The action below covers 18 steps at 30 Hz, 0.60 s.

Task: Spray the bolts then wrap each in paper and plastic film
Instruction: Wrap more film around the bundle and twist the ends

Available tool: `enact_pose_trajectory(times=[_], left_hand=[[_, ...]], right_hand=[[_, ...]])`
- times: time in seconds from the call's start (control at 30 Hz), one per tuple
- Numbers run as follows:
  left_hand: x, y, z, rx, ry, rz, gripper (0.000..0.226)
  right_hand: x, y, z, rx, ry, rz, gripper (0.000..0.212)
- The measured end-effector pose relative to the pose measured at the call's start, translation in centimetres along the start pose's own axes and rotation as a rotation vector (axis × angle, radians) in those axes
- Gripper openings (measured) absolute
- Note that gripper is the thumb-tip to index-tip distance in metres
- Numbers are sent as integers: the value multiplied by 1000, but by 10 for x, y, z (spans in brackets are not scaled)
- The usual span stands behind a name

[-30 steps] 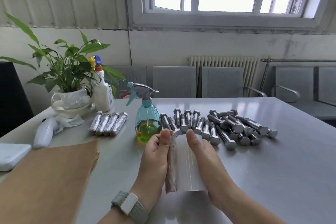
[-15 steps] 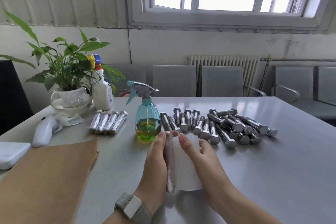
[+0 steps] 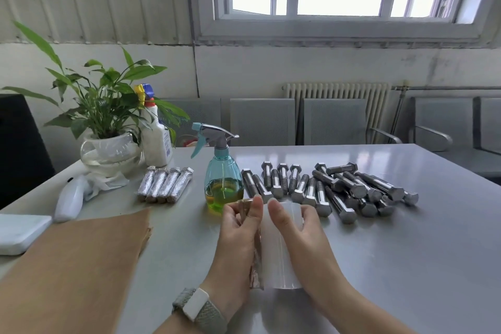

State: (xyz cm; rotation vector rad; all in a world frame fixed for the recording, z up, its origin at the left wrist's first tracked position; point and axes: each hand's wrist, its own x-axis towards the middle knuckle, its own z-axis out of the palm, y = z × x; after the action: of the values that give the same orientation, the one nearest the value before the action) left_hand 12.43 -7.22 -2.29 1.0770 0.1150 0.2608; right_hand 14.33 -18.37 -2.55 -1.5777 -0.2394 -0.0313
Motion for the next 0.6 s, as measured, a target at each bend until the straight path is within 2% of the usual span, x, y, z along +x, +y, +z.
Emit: enact_pose_trajectory(times=[0.1,0.2,0.33,0.47,0.6], left_hand=[[-3,3,4,-180,-44,-125,62],[0,3,5,-303,-65,-154,52],[1,0,4,-238,-90,-148,45],[2,-1,-3,-114,-137,-42,39],[1,0,-5,13,-118,72,59]], right_hand=[[4,3,-5,-96,3,5,83],[9,5,-5,-59,-6,62,89],[11,2,-7,-4,-5,46,56],[8,-5,-12,82,-49,158,69],[3,-11,-14,101,-165,237,76]])
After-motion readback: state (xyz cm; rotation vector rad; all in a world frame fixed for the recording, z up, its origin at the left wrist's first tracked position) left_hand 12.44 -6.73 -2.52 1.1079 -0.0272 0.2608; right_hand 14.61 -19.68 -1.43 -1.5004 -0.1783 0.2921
